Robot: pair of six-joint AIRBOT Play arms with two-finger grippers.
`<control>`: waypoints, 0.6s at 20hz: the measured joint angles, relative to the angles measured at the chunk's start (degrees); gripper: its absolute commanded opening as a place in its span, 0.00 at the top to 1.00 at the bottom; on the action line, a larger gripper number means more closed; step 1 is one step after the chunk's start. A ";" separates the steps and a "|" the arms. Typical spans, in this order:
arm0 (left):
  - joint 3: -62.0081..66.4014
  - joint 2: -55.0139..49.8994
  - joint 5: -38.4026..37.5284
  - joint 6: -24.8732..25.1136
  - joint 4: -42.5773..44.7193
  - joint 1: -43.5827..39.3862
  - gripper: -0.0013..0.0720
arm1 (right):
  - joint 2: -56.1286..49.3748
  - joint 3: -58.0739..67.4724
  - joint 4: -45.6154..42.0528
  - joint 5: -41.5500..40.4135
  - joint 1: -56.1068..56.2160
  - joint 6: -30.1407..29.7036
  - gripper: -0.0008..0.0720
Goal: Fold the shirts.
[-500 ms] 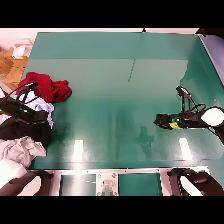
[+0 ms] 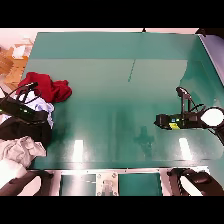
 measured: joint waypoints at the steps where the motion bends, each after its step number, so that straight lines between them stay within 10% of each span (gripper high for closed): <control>1: 0.00 0.00 0.00 0.02 0.00 0.00 0.95 | 0.00 0.00 0.00 0.02 0.00 0.00 0.97; 8: -0.04 0.00 4.33 0.09 -0.44 0.00 0.95 | 0.00 0.00 0.02 -0.83 0.00 0.00 0.97; 9: -0.07 0.00 6.34 0.17 -0.90 0.00 0.70 | 0.00 0.00 0.02 -0.98 0.00 0.00 0.97; 10: -0.07 0.00 9.25 0.22 -1.31 0.00 0.07 | 0.00 0.00 0.02 -1.33 0.00 0.00 0.97; 12: 0.15 -0.07 16.52 0.31 -1.11 0.00 0.00 | 0.00 0.00 0.02 -2.54 0.00 0.00 0.96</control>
